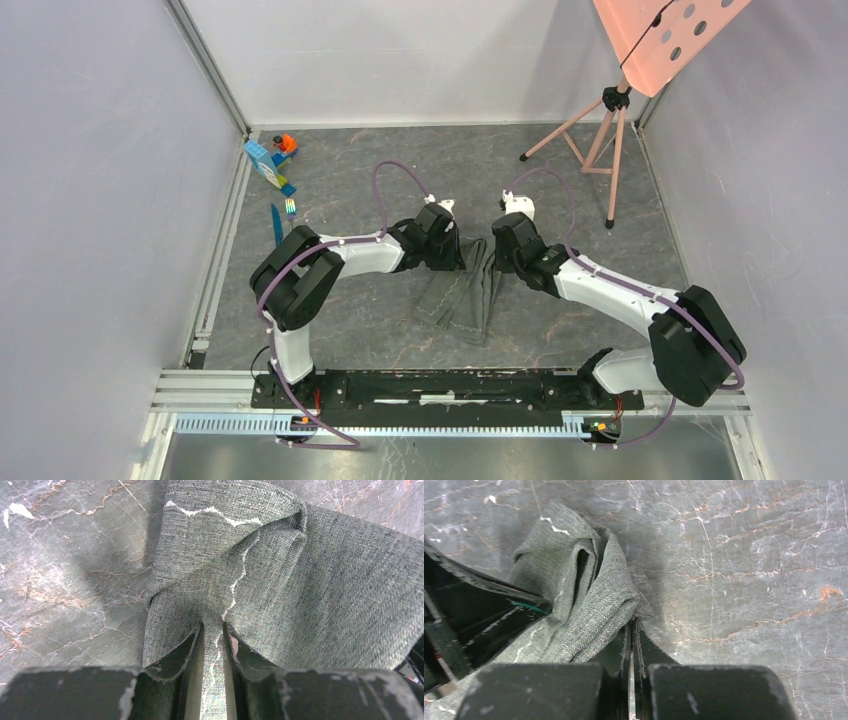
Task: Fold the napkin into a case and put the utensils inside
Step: Fold the 2/3-rectangle-folded napkin at the center of the board.
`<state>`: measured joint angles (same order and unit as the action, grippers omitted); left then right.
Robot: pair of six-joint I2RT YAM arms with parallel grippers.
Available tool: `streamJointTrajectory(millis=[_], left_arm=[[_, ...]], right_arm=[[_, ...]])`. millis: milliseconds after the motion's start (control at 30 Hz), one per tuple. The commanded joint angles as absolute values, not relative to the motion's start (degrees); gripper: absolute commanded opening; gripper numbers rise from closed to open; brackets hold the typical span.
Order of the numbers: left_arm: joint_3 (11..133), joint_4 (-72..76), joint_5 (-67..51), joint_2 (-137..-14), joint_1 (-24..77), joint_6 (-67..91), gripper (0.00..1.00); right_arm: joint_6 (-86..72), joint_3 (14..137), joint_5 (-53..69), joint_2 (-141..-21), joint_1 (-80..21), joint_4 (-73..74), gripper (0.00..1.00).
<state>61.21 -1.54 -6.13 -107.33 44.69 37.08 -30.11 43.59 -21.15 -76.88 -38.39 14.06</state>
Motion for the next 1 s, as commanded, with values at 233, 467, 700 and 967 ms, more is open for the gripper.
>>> streamJointTrajectory(millis=[233,467,700,967], left_arm=[[62.1,-2.7,-5.0,-108.0,44.5,35.3,0.28],[64.8,-7.4,-7.3,-101.5,46.9,33.7,0.38],[68.6,-13.4,-4.6,-99.6,54.7,34.2,0.49],[75.7,-18.2,2.0,-107.0,60.6,34.0,0.50]], right_arm=[[-26.9,38.8,-18.2,-77.7,-32.5,7.8,0.00],[-23.9,35.7,-17.6,-75.9,-29.3,8.0,0.25],[-18.7,32.3,-19.1,-68.2,-26.1,12.6,0.48],[-17.8,21.2,15.8,-62.6,-10.0,0.5,0.66]])
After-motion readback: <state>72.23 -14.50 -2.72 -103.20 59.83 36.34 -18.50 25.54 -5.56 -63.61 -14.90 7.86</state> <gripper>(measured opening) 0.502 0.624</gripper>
